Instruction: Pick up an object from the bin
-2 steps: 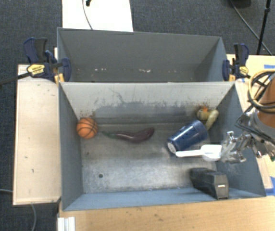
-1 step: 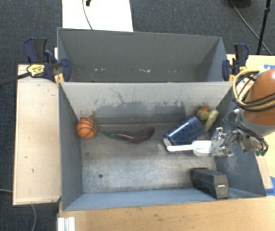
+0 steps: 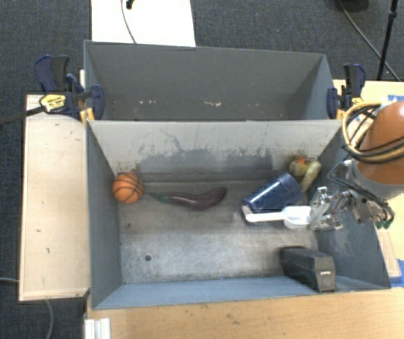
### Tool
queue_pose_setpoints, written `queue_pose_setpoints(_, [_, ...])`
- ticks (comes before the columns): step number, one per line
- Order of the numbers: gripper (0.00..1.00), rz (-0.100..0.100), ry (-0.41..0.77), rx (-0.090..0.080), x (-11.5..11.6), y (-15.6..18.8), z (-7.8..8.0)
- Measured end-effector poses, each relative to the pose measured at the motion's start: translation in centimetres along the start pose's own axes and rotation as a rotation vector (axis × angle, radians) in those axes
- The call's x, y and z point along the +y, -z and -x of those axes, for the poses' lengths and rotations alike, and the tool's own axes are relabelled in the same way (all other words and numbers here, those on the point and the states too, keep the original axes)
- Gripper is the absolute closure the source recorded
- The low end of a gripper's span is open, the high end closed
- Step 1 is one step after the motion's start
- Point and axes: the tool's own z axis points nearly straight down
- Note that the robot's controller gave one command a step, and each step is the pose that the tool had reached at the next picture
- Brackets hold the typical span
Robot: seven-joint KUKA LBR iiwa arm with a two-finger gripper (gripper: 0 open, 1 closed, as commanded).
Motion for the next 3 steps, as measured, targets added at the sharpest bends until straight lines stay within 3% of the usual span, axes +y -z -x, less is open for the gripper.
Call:
queue_pose_setpoints(1, [1.0, 0.0, -0.01, 0.0, 0.2, 1.2, -0.2])
queue_pose_setpoints(2, [1.0, 0.003, -0.008, 0.007, 0.3, 5.7, -0.1])
queue_pose_setpoints(3, [1.0, -0.001, 0.018, -0.002, 0.3, 9.9, 0.0])
